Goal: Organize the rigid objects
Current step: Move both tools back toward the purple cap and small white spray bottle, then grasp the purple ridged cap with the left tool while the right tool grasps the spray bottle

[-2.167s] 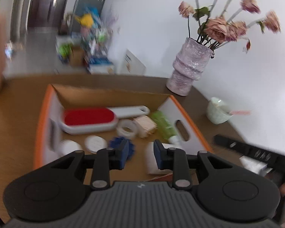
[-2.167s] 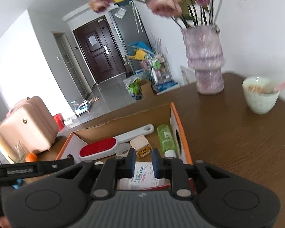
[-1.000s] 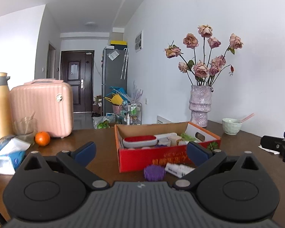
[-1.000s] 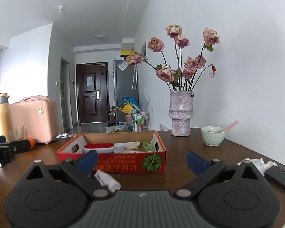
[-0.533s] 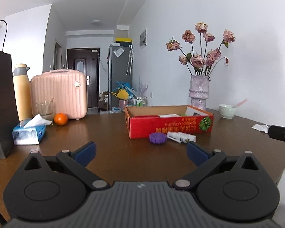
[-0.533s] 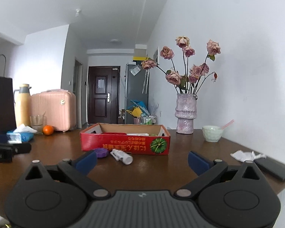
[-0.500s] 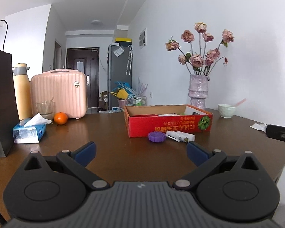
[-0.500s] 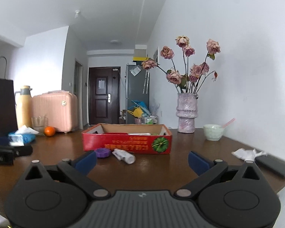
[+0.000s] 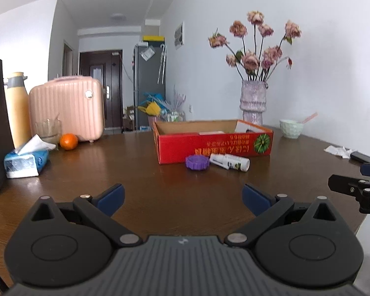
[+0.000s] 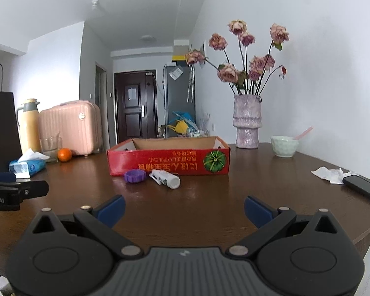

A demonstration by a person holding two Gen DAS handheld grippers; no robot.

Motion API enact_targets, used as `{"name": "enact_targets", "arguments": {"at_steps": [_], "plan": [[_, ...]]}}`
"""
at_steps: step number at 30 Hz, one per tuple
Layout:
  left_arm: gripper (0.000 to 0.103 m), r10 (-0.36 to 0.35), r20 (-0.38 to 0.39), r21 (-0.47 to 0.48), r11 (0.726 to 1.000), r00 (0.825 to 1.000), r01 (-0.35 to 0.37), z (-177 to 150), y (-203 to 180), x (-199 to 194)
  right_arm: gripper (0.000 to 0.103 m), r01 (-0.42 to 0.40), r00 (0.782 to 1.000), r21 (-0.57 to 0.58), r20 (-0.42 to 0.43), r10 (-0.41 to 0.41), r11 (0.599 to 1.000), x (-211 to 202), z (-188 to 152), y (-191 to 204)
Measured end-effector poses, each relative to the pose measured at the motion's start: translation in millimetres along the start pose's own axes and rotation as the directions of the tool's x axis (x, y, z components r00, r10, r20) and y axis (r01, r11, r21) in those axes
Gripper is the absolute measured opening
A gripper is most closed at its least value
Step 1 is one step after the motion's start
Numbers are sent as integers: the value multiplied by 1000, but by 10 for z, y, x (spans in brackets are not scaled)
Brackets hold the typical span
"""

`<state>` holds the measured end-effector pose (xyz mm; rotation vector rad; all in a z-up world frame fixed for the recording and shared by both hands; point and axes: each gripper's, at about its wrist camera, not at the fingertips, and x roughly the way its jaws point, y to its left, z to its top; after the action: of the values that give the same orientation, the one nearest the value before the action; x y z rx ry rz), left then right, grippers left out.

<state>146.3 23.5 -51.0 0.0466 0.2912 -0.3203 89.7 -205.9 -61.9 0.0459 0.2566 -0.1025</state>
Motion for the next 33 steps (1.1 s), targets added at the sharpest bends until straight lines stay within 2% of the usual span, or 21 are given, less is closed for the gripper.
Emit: {"name": "enact_targets", "arguments": {"at_steps": [8,17,23,27,30,33], "plan": [[103,-18,-79,11,1000,997,19,26,-37,365,101,-16,998,0,-66,16,1000,372,11,-19],[103,-26,-158,29,999,987,31,209,-22,885,101,-41,990,-28,-138,37,999,955,242,-36],[103,-68,-233,39,996,970,79,400,-1,1379,96,-109,956,13,-271,108,994,1593,508,-62],[102,-103,-281,47,992,954,121,514,7,1758,88,-150,939,9,-312,146,989,1998,629,-30],[96,-129,-327,42,988,936,151,590,30,2051,83,-174,925,-16,-346,158,985,2304,697,21],[79,-138,-367,44,985,920,165,624,56,2351,76,-207,911,-47,-372,175,977,2577,726,82]]}}
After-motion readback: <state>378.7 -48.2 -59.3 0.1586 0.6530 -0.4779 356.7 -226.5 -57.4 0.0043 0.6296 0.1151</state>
